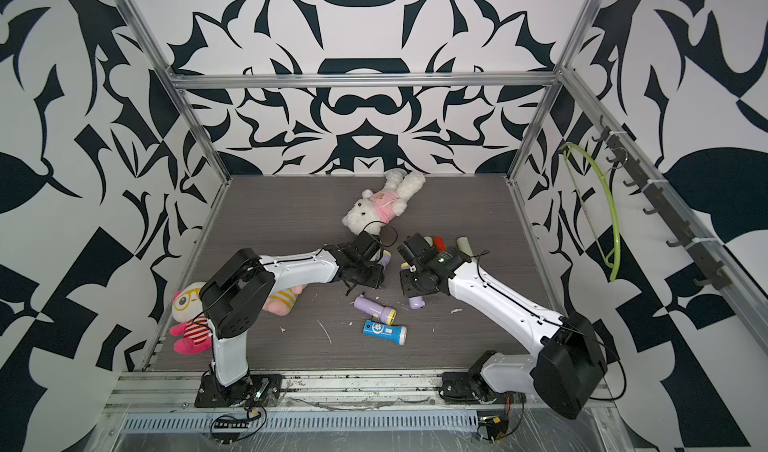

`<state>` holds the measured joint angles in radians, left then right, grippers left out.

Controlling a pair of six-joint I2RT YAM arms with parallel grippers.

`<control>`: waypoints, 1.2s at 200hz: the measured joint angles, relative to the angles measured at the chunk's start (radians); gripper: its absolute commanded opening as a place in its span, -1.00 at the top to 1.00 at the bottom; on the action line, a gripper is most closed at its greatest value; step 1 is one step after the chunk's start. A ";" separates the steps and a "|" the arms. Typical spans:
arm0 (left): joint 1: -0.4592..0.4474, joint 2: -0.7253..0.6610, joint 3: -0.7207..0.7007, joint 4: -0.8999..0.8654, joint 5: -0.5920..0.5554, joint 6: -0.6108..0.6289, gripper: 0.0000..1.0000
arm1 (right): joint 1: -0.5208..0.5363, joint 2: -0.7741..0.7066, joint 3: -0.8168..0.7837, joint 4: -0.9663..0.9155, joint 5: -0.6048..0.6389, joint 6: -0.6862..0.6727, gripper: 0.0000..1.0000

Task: Close the plug at the bottom of the flashlight
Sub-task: Move the flashlight at the center of the board.

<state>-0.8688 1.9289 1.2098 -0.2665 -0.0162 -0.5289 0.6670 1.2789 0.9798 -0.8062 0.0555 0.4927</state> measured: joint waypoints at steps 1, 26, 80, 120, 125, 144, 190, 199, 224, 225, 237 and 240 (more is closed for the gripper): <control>0.000 -0.001 -0.001 0.000 -0.001 0.000 0.13 | 0.000 0.000 0.000 0.000 0.000 0.000 0.61; -0.008 -0.033 -0.042 0.000 -0.011 -0.013 0.15 | -0.005 0.000 -0.004 -0.005 0.003 -0.003 0.61; -0.021 -0.086 -0.105 -0.007 -0.035 -0.039 0.20 | -0.009 0.000 -0.009 -0.005 0.002 -0.007 0.61; -0.037 -0.123 -0.147 -0.016 -0.053 -0.060 0.25 | -0.010 0.003 -0.009 -0.003 0.002 -0.019 0.61; -0.040 -0.128 -0.152 -0.018 -0.055 -0.063 0.25 | -0.011 0.003 -0.009 -0.003 0.002 -0.021 0.61; -0.052 -0.149 -0.177 -0.022 -0.066 -0.079 0.25 | -0.011 0.012 -0.009 0.000 0.002 -0.025 0.61; -0.082 -0.215 -0.244 -0.054 -0.099 -0.122 0.25 | -0.013 0.043 -0.010 0.017 -0.019 -0.032 0.62; -0.085 -0.227 -0.255 -0.061 -0.104 -0.130 0.25 | -0.013 0.050 -0.015 0.025 -0.023 -0.033 0.62; -0.092 -0.250 -0.277 -0.077 -0.117 -0.150 0.26 | -0.013 0.066 -0.038 0.037 -0.028 -0.035 0.62; -0.093 -0.251 -0.278 -0.078 -0.118 -0.151 0.26 | -0.013 0.067 -0.039 0.037 -0.028 -0.035 0.62; -0.098 -0.259 -0.283 -0.087 -0.122 -0.157 0.25 | -0.014 0.071 -0.053 0.042 -0.027 -0.036 0.63; -0.100 -0.261 -0.284 -0.090 -0.123 -0.159 0.24 | -0.014 0.073 -0.056 0.042 -0.027 -0.036 0.63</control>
<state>-0.9684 1.6684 0.9257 -0.3569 -0.1390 -0.6880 0.6525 1.3521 0.9241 -0.7639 0.0288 0.4564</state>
